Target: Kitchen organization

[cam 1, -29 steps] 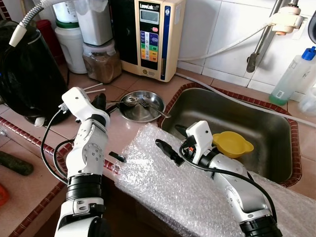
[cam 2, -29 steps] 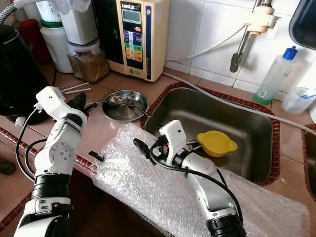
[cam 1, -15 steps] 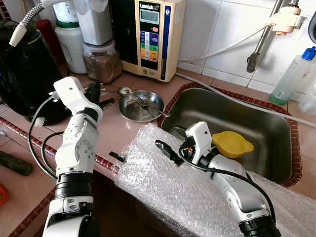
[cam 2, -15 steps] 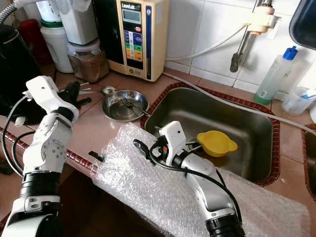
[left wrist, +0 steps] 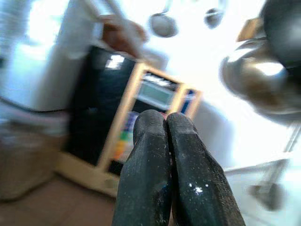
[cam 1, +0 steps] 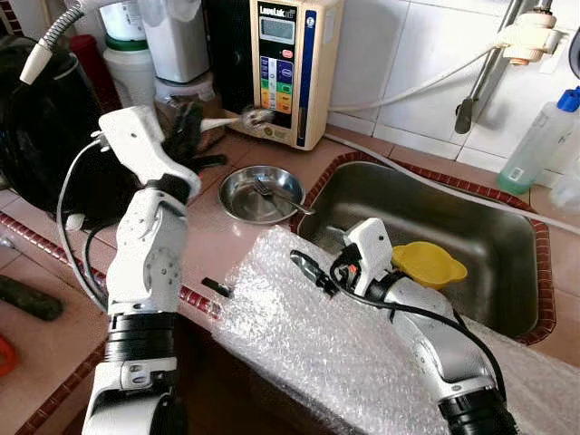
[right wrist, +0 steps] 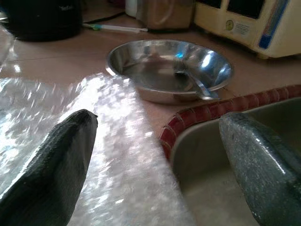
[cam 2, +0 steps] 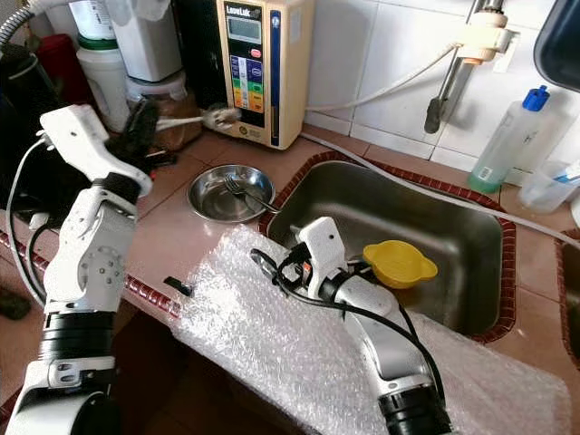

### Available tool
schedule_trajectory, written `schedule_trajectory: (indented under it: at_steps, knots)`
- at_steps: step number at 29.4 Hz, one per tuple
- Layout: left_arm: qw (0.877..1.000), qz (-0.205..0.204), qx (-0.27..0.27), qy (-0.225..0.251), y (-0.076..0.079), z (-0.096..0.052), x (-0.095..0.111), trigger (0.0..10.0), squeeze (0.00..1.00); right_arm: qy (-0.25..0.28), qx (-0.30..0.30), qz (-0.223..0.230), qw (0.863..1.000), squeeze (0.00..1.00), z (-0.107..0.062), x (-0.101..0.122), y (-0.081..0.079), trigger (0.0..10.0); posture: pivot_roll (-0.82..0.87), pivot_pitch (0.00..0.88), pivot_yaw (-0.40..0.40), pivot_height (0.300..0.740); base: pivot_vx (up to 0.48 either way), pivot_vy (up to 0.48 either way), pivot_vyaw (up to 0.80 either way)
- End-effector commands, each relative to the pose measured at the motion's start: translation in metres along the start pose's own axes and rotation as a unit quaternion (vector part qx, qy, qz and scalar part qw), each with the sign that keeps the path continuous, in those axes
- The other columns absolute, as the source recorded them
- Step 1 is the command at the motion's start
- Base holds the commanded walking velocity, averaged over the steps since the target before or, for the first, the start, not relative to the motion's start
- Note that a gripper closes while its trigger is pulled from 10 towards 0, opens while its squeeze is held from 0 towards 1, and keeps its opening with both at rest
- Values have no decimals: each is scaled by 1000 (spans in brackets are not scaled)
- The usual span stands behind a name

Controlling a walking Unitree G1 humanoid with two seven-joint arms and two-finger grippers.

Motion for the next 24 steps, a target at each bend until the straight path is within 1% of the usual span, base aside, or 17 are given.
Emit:
schedule_trajectory:
  at_steps: [1,2,3,4,6,7,10,11,14,15,16,17,18,20,21,23,24]
  knots:
    - [998,-12,-64,14,20,2,8,0,0,26,-29,-27,999,0,-1,11,11,10000,44,0,-14,740,0,0,0]
    - [998,-12,-64,14,20,2,8,0,0,26,-29,-27,999,0,-1,11,11,10000,44,0,-14,740,0,0,0]
    - [996,-13,-84,7,27,0,4,0,0,38,-48,-46,997,0,-1,15,15,10000,42,0,-14,740,0,0,0]
    - [995,-17,-96,0,32,-2,0,0,0,56,-77,-79,992,0,-1,22,22,10000,39,0,-15,740,0,0,0]
    - [995,-31,-93,-12,34,-3,-5,0,0,68,-105,-115,985,0,-3,28,28,10000,38,0,-15,740,0,0,0]
    - [995,-26,-96,-14,36,-3,-7,0,0,71,-112,-125,983,0,-4,29,31,10000,38,0,-15,740,0,0,0]
    - [992,-16,-119,-22,46,-5,-12,0,0,89,-145,-129,977,0,-9,36,42,10000,37,0,-17,740,0,0,0]
    - [991,-21,-130,-26,52,-7,-17,0,0,109,-174,-107,973,0,-14,43,52,10000,33,0,-16,740,0,0,0]
    - [991,-22,-132,-27,53,-7,-18,0,0,114,-183,-101,971,0,-16,45,55,10000,29,0,-15,740,0,0,0]
    - [988,-22,-144,-41,58,-10,-25,0,0,122,-192,-131,965,0,-18,50,58,10000,29,0,-14,740,0,0,0]
    - [987,-19,-151,-47,60,-11,-28,0,0,120,-187,-147,964,0,-18,51,58,10000,26,0,-12,740,0,0,0]
    - [985,-18,-163,-60,65,-13,-32,0,0,115,-179,-187,959,0,-18,51,58,10000,25,0,-12,740,0,0,0]
    - [984,-18,-166,-63,67,-14,-33,0,0,113,-177,-197,958,0,-18,51,58,10000,26,0,-13,740,0,0,0]
    - [979,-13,-191,-68,77,-15,-35,0,0,95,-158,-265,947,0,-18,46,56,10000,32,0,-15,740,0,0,0]
    - [979,-13,-191,-68,77,-15,-35,0,0,95,-158,-265,947,0,-18,46,56,10000,32,0,-15,740,0,0,0]
    - [975,-2,-208,-73,84,-17,-38,0,0,105,-164,-264,945,0,-18,47,56,10000,34,0,-15,740,0,0,0]
    - [973,0,-218,-81,89,-19,-42,0,0,113,-159,-285,939,0,-16,50,52,10000,33,0,-13,740,0,0,0]
Point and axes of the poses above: a point about 5 cm out from each wrist's last joint towards the gripper, its own z axis pointing out of the wrist towards the gripper, its own x axis along the axis of the wrist's last joint, y = z × x, the point moved 2 cm from there along z, pointing out of the wrist towards the gripper, and after that the axes turned 9 degrees about z, right-handed, at the moved point
